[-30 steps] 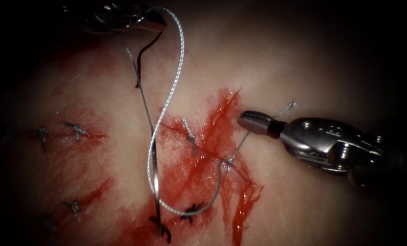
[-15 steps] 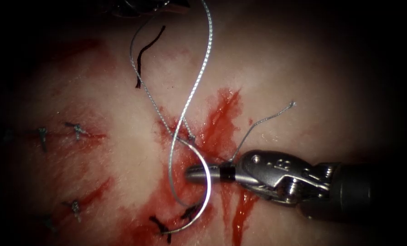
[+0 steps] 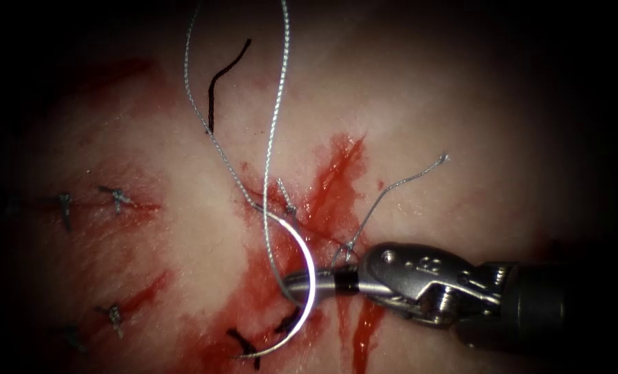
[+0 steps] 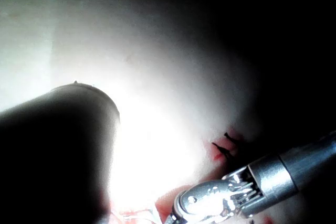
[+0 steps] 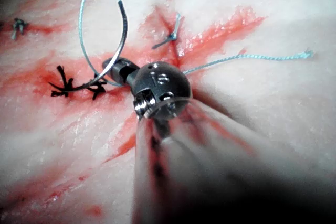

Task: Wound Closure

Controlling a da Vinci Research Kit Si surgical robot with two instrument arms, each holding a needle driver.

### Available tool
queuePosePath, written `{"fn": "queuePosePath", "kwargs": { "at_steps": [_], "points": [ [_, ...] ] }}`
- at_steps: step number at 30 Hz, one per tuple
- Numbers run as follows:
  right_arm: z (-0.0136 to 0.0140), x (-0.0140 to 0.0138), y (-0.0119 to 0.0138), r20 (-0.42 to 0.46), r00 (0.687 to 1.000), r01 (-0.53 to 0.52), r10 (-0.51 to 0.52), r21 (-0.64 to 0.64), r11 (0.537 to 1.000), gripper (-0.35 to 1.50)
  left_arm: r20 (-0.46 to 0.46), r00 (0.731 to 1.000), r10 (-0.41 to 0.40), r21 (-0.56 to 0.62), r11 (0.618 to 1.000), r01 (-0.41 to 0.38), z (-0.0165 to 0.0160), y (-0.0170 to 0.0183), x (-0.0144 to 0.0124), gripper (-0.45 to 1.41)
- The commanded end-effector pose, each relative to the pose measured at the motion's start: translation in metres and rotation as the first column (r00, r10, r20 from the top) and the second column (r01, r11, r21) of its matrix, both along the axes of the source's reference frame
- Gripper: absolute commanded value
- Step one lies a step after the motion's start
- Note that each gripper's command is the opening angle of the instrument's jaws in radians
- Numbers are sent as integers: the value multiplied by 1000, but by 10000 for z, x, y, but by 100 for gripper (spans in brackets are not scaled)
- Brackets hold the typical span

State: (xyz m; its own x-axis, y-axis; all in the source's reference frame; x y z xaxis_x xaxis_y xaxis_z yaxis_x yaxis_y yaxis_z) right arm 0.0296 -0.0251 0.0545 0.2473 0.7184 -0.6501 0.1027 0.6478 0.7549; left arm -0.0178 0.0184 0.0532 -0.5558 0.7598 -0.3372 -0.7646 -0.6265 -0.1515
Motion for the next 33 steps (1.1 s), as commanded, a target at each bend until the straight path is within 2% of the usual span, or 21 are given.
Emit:
{"fn": "queuePosePath", "kwargs": {
  "at_steps": [1,3,10,17,23,26,31,33],
  "points": [
    [-1,19,-4,-8,1000,-2,2,2,1000,-35,2,1000,3,1,1000,-3,4,2,-5,-45],
    [-6,28,-8,-31,1000,-6,6,19,1000,-35,2,1000,-8,3,1000,8,5,2,-6,-45],
    [-17,46,-39,-112,991,79,-69,81,994,-35,11,1000,-15,-51,999,15,5,13,3,-45],
    [-28,44,-40,-152,986,97,-75,141,985,-35,-40,998,-39,-81,996,36,-6,36,52,-45],
    [-36,42,-33,-171,984,76,-46,174,982,-35,-61,997,-55,-96,994,49,2,29,70,-45],
    [-41,34,-26,-174,985,50,-16,192,980,-35,-87,996,-36,-107,994,27,10,19,71,-45],
    [-42,23,-4,-162,986,-2,38,216,976,-35,-114,993,39,-74,996,-48,14,-1,57,-45],
    [-43,21,3,-170,984,-19,58,226,974,-35,-135,986,93,-65,993,-103,16,-14,46,-45]
  ]
}}
